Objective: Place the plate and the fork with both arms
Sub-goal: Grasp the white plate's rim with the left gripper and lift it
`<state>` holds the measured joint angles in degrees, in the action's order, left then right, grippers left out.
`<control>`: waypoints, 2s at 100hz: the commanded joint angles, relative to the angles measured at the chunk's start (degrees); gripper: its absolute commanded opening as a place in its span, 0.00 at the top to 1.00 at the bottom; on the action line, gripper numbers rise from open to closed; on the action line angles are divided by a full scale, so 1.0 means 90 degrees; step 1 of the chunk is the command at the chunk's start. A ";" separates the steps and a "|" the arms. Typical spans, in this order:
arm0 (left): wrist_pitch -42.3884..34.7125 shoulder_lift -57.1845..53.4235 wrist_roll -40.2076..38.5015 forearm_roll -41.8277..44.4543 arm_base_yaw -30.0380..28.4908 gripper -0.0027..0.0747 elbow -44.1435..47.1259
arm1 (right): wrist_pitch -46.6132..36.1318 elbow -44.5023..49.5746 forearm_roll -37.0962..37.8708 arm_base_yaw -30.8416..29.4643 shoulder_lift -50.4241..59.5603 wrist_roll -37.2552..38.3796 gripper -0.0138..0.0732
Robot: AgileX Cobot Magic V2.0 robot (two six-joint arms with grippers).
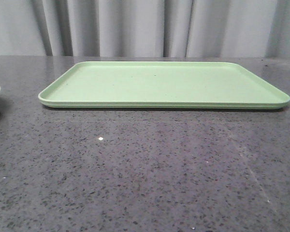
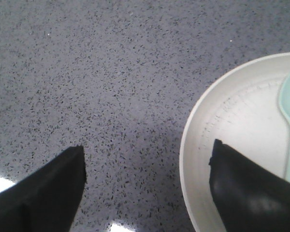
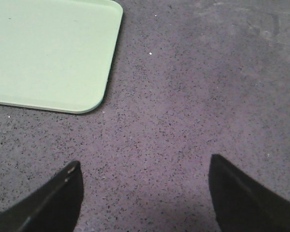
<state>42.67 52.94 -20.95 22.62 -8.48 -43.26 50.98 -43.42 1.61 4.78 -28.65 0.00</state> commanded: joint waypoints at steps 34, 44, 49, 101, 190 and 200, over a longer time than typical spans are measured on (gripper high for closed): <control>-0.1169 0.1148 0.1920 -0.2056 -0.0882 0.30 -0.0224 | -0.0369 -0.0219 0.0040 -0.0040 -0.0087 0.0000 0.22; -0.1274 0.1385 0.2012 -0.2202 -0.0882 0.30 -0.0224 | -0.0369 -0.0219 0.0040 -0.0040 -0.0087 0.0000 0.22; -0.1330 0.1495 0.2012 -0.2235 -0.0882 0.30 -0.0224 | -0.0369 -0.0219 0.0040 -0.0040 -0.0087 0.0000 0.22; -0.1468 0.2112 0.2029 -0.2607 -0.0882 0.30 -0.0224 | -0.0369 -0.0219 0.0040 -0.0040 -0.0087 0.0000 0.22; -0.1468 0.2112 0.2029 -0.2622 -0.0882 0.99 -0.0224 | -0.0374 -0.0219 0.0040 -0.0040 -0.0087 0.0000 0.22; -0.1468 0.2098 0.2029 -0.2747 -0.0882 0.99 -0.0224 | -0.0374 -0.0219 0.0040 -0.0040 -0.0087 0.0000 0.22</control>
<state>30.94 72.99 -2.62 -2.25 -16.36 -43.93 51.35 -43.42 1.61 4.78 -28.65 0.00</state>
